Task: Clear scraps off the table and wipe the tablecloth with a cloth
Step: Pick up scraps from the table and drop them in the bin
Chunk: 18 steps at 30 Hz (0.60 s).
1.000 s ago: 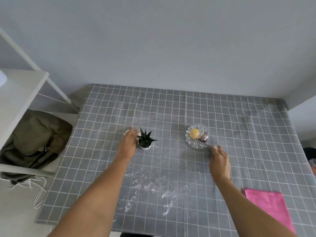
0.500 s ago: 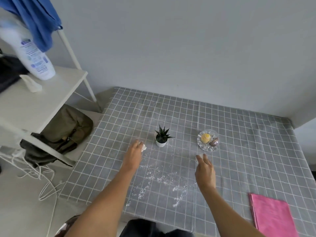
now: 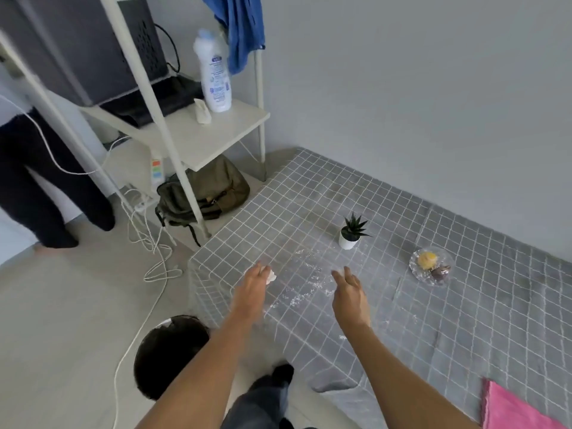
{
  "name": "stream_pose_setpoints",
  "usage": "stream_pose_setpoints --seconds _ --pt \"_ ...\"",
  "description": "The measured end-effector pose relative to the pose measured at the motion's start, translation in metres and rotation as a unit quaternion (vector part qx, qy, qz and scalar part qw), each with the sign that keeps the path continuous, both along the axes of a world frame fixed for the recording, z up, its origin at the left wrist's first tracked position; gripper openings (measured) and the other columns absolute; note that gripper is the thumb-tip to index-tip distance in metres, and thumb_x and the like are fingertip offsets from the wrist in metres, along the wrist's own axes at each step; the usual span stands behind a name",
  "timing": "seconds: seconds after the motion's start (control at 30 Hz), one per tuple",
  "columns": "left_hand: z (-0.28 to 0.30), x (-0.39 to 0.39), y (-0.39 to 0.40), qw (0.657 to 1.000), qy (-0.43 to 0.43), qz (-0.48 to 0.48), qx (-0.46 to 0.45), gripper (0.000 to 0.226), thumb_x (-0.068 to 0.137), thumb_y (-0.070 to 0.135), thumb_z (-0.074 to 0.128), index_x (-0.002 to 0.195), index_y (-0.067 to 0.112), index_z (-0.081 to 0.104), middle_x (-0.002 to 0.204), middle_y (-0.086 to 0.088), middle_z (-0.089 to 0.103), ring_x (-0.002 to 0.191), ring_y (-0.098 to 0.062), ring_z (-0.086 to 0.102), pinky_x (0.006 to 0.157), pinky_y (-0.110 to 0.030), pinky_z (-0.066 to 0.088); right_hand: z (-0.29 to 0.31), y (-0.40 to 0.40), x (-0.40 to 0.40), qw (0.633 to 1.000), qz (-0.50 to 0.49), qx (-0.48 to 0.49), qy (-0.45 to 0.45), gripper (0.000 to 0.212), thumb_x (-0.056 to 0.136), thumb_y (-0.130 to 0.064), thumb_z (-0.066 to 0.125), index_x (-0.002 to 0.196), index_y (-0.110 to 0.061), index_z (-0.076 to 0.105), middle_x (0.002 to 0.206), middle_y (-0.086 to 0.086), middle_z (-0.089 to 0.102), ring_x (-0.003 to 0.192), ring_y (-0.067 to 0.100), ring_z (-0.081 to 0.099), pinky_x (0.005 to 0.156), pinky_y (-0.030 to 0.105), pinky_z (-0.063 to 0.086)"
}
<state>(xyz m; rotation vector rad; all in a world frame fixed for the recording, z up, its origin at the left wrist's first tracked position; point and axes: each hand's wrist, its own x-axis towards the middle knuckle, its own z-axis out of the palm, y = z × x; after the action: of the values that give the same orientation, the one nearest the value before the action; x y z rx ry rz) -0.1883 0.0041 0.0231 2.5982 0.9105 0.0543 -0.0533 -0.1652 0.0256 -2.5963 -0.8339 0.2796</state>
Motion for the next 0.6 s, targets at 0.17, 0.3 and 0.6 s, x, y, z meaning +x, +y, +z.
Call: stream_pose_setpoints --seconds 0.17,0.3,0.6 --pt "0.003 -0.083 0.007 0.997 0.043 0.060 -0.008 0.068 0.087 -0.004 0.055 0.147 0.014 0.027 0.156 -0.006 0.018 0.141 -0.021 0.026 0.107 -0.029 0.036 -0.008 0.042 -0.055 0.995 0.101 0.015 0.003 0.052 0.085 0.017 0.048 0.130 -0.008 0.054 0.145 0.021 0.040 0.129 0.040 0.043 0.093 0.049 0.051" --pt "0.004 -0.140 0.016 0.990 0.040 0.132 0.000 0.059 0.092 -0.004 0.044 0.146 0.015 0.031 0.156 -0.004 0.021 0.140 -0.020 0.029 0.104 -0.030 0.039 -0.009 0.071 -0.097 0.983 0.180 0.015 0.010 0.056 0.083 0.019 0.042 0.132 -0.007 0.052 0.145 0.019 0.040 0.131 0.039 0.040 0.100 0.048 0.045" --pt "-0.010 -0.228 0.044 0.970 0.064 0.232 -0.019 0.058 0.094 0.001 0.044 0.147 0.019 0.029 0.158 -0.002 0.017 0.140 -0.020 0.029 0.101 -0.028 0.040 -0.010 0.146 -0.176 0.950 0.311 -0.044 0.006 0.059 0.088 0.012 0.039 0.141 -0.014 0.040 0.155 0.012 0.023 0.138 0.032 0.029 0.102 0.042 0.040"
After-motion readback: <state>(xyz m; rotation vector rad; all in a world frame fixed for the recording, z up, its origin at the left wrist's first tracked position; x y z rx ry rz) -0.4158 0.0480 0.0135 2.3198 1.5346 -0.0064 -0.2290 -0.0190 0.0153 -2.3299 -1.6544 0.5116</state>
